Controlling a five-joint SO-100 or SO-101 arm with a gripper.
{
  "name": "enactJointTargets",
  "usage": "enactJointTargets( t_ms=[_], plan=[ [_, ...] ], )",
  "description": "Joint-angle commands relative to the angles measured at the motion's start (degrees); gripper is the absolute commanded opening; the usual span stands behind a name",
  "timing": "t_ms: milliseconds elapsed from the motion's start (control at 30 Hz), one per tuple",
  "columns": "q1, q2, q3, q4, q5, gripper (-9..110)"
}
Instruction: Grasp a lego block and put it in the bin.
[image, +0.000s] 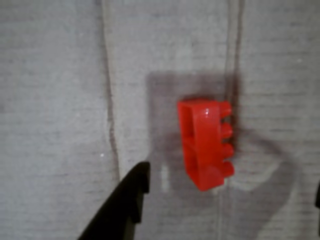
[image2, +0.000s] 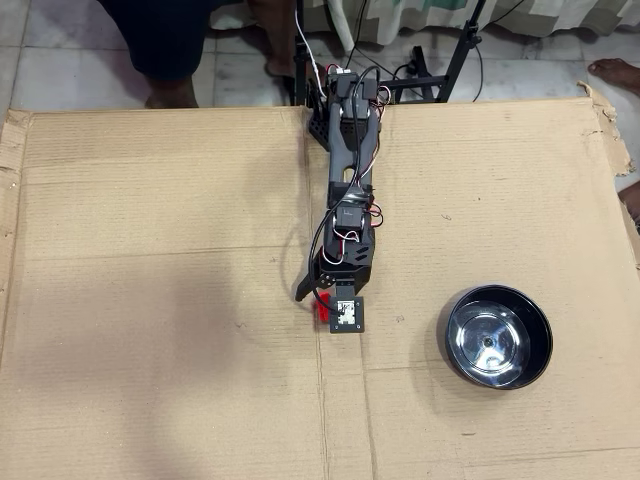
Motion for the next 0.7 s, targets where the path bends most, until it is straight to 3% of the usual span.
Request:
enactJointTargets(
  t_ms=[0,267,533,667],
  plan=[
    [0.5,0.6,0.4,0.1,0.4,37],
    [0.5,0.5,3.2,-0.4,0.4,35],
    [0.5,-1.7,3.1,-3.3,-0.1,13],
    [0.5,-2.7,3.2,-8.4,-0.2,9]
  ],
)
